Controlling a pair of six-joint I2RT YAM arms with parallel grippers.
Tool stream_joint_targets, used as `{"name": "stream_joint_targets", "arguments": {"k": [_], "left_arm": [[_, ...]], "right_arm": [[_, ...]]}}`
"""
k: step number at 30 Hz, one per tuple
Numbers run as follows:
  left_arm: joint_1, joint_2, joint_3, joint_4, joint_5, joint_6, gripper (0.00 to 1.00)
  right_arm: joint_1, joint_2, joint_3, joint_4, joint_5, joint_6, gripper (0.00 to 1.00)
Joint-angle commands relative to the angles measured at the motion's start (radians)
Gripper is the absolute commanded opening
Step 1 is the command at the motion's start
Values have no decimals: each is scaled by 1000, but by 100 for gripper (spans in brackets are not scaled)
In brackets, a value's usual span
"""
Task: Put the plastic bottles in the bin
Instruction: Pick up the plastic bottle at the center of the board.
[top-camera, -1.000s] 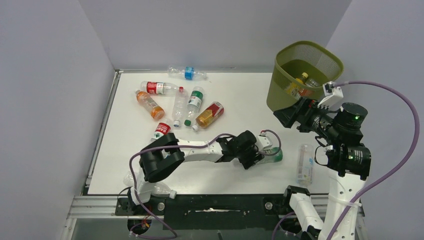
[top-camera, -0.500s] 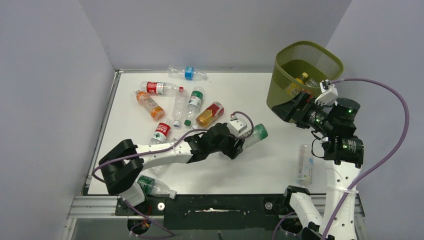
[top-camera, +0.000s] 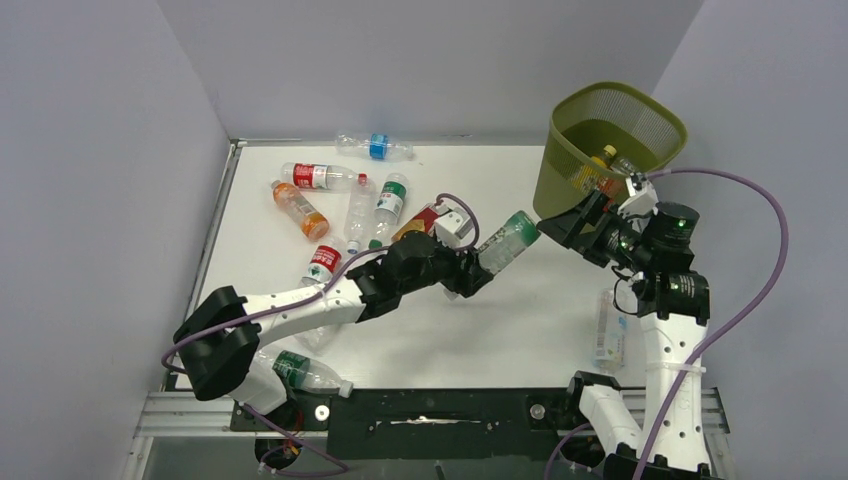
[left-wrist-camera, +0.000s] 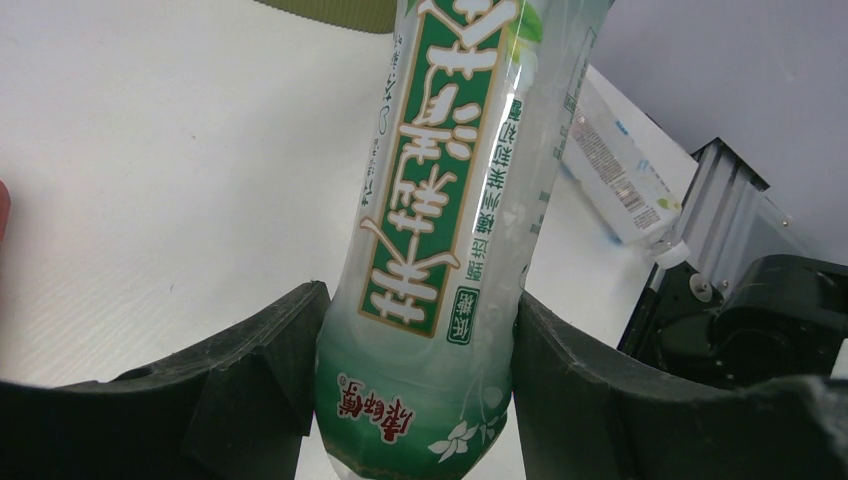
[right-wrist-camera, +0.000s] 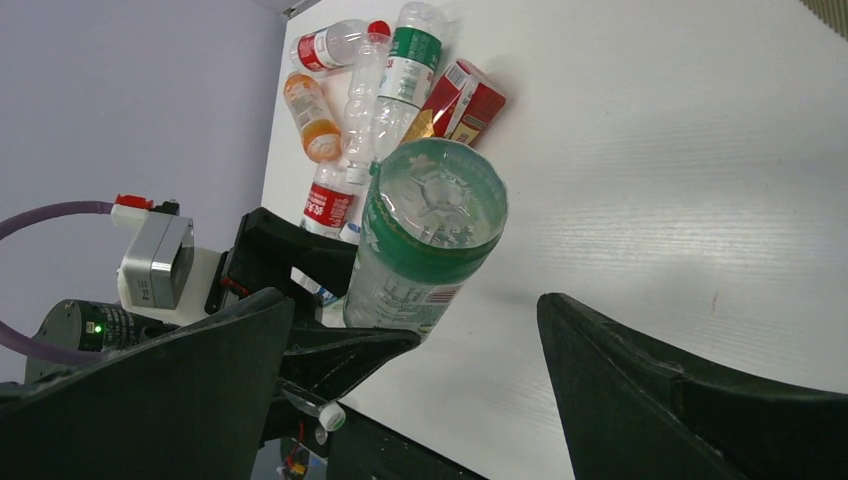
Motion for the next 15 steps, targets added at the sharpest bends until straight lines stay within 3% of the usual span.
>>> {"name": "stream_joint_targets", "arguments": {"k": [1, 15], "left_arm": [[8, -44, 13, 133, 66, -58, 50], [8, -40, 25, 190, 162, -118, 50]], "right_arm": [[7, -8, -31, 118, -87, 47, 98], [19, 13, -122, 218, -153, 88, 99]]}}
